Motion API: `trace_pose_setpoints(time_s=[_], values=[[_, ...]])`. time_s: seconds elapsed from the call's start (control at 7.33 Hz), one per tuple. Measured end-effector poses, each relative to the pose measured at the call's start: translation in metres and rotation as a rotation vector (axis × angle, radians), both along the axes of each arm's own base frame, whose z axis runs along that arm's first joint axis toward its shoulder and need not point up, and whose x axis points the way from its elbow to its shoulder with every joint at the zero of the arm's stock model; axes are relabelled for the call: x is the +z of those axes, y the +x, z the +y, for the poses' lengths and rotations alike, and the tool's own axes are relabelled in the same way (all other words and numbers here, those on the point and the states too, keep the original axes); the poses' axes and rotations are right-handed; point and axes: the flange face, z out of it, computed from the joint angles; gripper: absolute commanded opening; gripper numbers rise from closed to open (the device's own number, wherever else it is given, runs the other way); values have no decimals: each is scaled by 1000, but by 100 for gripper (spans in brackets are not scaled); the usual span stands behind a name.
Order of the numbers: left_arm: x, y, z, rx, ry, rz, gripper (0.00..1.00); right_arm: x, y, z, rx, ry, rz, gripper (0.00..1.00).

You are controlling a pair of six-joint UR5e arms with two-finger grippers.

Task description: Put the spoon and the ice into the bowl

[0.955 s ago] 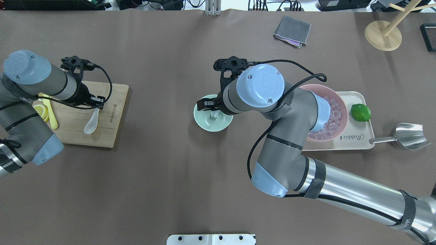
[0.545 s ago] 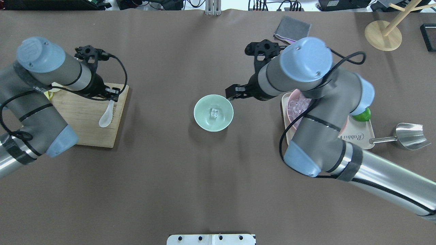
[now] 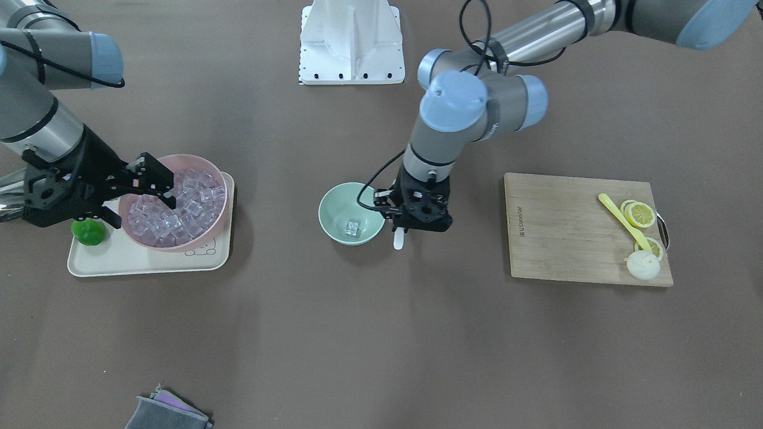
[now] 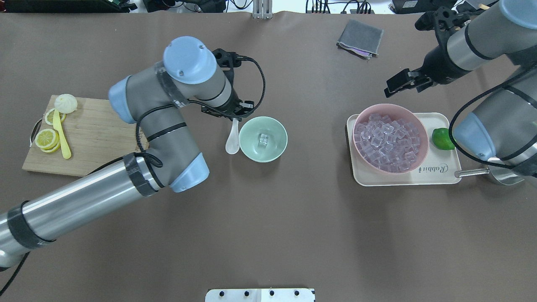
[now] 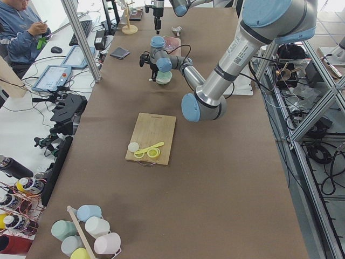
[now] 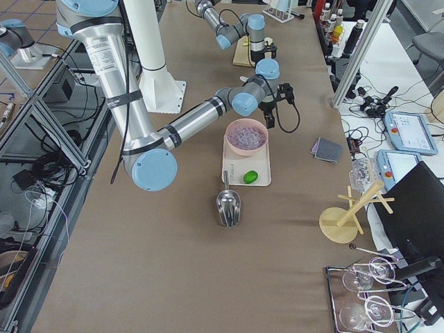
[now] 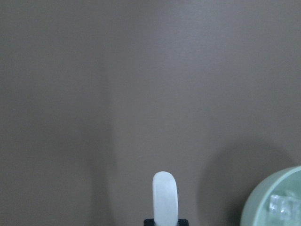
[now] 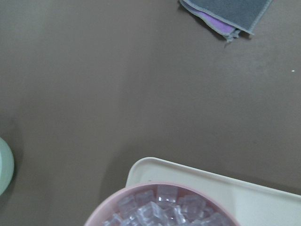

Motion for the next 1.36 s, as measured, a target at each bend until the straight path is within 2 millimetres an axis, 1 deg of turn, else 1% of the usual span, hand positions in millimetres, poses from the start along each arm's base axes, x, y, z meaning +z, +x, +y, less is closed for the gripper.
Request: trace_pose_setpoints(time_s=[0.14, 0.27, 0.41, 0.55, 0.68, 0.82, 0.95, 1.09, 1.23, 1.36], values=[[-20, 16, 4, -6, 3, 10, 54, 13, 12, 0, -4, 0, 7, 100], [-30, 22, 6, -3, 8, 15, 98, 20, 18, 1, -6, -1, 10, 100], [-29, 25, 7, 1, 12, 11, 98, 25, 22, 1, -5, -3, 13, 100], [-23, 25, 6, 4, 18, 8, 98, 28, 25, 1, -2, -4, 14, 100], [-16, 19, 1, -3, 23, 8, 98, 28, 33, -2, 11, -4, 15, 100], [-2, -1, -10, -12, 39, -2, 98, 31, 49, -8, 31, 0, 22, 100], [27, -38, -20, -1, 70, -29, 98, 42, 66, -18, 42, 10, 41, 100], [60, -91, -34, 32, 95, -72, 98, 64, 84, -32, 38, 17, 71, 100], [82, -157, -54, 79, 124, -126, 98, 90, 106, -47, 25, 17, 92, 100], [104, -221, -68, 127, 153, -175, 98, 119, 136, -60, 10, 14, 98, 100]])
